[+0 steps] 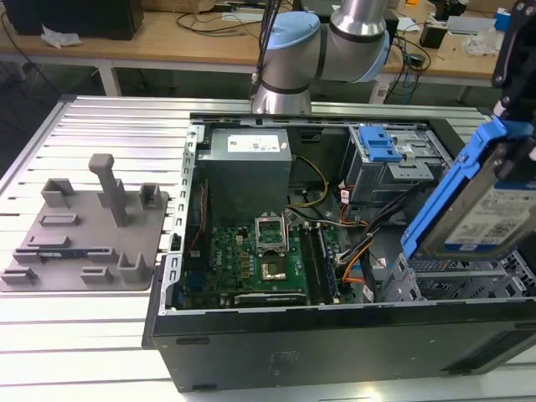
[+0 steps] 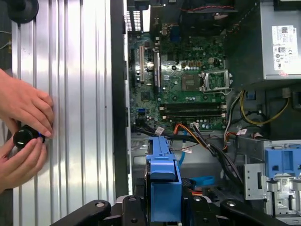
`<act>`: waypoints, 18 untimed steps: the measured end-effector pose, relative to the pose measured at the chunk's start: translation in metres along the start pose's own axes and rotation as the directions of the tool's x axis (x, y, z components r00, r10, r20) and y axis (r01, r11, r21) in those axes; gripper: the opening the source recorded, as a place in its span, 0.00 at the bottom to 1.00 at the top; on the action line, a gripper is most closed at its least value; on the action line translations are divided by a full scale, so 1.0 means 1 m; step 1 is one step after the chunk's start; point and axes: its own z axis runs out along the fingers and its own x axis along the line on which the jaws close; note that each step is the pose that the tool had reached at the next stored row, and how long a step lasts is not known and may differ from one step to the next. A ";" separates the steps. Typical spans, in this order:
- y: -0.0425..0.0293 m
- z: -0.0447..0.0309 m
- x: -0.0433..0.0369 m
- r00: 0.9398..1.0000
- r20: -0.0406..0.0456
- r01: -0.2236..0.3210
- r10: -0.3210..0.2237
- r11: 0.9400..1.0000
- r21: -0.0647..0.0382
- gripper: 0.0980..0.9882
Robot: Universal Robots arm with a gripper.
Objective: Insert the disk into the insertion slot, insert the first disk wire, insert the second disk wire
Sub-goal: 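Insert the disk into the insertion slot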
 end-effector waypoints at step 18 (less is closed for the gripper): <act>-0.0055 0.0005 -0.0111 0.999 0.046 0.009 -0.011 0.999 0.049 0.30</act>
